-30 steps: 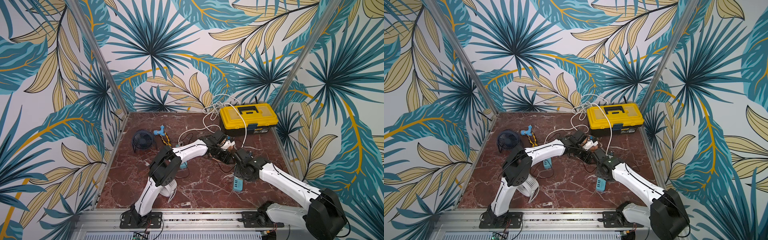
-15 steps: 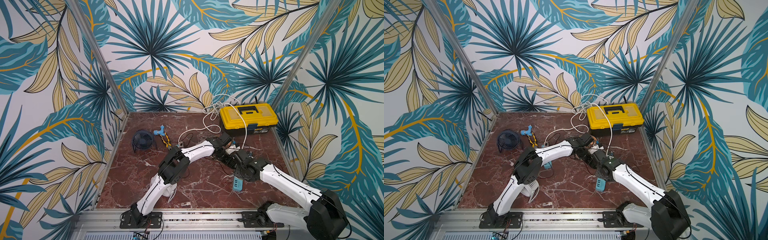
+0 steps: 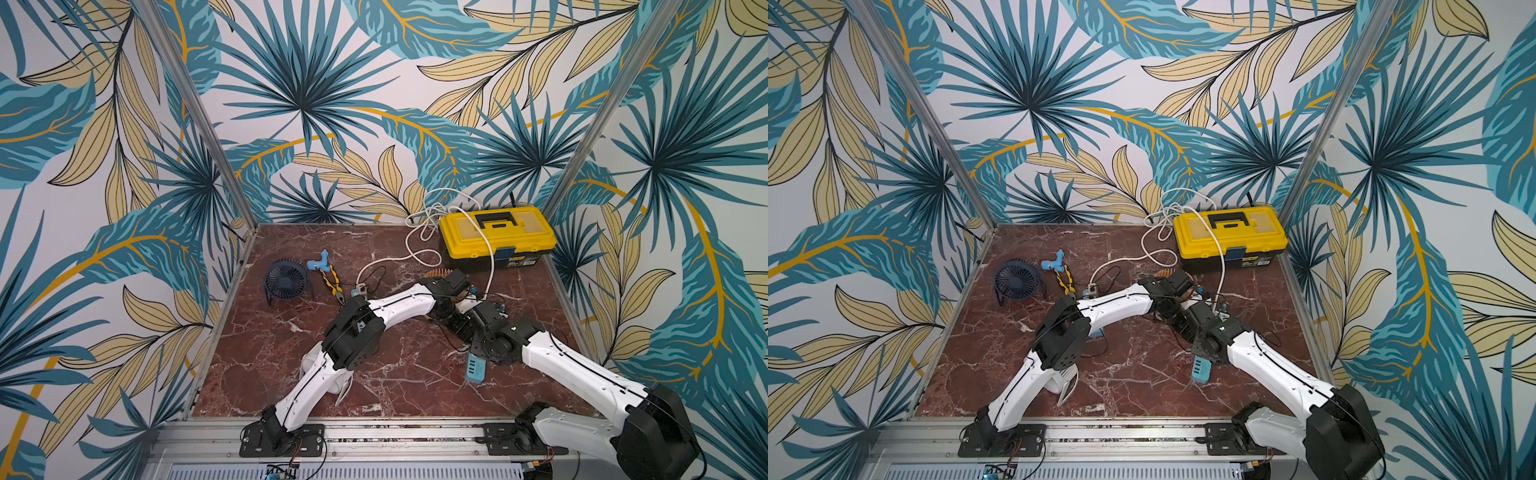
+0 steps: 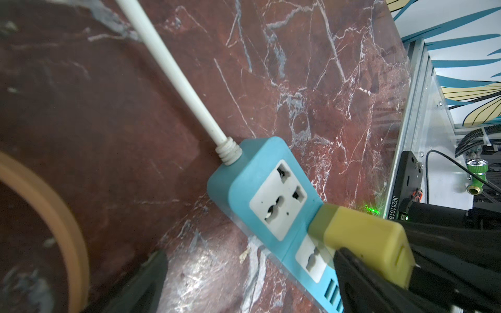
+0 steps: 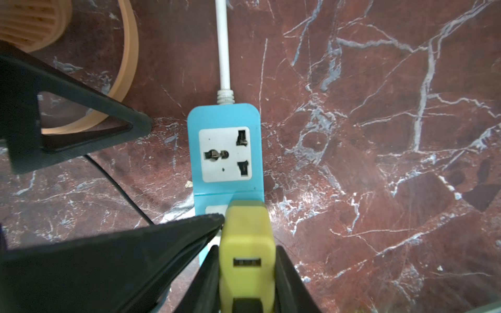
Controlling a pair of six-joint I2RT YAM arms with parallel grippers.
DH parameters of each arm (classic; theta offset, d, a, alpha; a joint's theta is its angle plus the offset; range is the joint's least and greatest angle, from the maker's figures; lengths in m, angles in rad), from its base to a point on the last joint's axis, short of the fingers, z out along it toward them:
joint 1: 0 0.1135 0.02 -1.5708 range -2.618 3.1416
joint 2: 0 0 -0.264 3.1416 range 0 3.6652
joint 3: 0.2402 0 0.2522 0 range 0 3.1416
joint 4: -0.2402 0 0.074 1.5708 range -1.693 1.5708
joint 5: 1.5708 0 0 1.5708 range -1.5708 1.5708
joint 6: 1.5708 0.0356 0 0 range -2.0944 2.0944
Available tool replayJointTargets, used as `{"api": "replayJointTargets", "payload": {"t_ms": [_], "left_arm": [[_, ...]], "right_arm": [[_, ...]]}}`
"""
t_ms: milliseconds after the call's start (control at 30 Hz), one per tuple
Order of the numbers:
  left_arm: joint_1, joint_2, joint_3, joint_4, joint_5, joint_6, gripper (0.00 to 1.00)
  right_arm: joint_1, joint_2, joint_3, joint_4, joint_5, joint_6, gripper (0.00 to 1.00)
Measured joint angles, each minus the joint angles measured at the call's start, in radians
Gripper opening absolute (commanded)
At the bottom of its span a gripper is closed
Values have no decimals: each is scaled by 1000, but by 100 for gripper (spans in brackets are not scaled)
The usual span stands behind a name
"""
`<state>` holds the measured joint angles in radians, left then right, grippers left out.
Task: Unplug the desk fan from the power strip
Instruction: Remove the plug from the socket.
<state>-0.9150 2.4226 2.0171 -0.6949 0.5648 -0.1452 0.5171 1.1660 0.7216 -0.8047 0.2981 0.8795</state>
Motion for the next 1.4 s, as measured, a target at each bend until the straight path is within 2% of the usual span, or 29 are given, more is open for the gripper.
{"api": "replayJointTargets", "payload": {"t_ms": [100, 133, 467, 500, 600, 700, 1000, 1400], "left_arm": [[0, 16, 6, 2, 4, -5, 53], [-1, 24, 7, 2, 7, -7, 49], [-2, 34, 16, 19, 39, -39, 48], [-2, 35, 17, 19, 42, -42, 45], [-2, 36, 19, 25, 64, -42, 28], [-2, 40, 39, 21, 63, -44, 19], [-2, 58, 85, -10, 37, -37, 17], [-7, 59, 101, -31, -7, -18, 23]], "right_arm": [[0, 0, 0, 0, 0, 0, 13], [0, 0, 0, 0, 0, 0, 13], [0, 1, 0, 1, 0, -1, 13], [0, 1, 0, 1, 0, -1, 13], [0, 1, 0, 0, 0, -3, 13], [0, 2, 2, -5, 2, -8, 12], [6, 10, 40, -38, -1, -34, 11], [7, -129, 37, -57, -7, -80, 10]]}}
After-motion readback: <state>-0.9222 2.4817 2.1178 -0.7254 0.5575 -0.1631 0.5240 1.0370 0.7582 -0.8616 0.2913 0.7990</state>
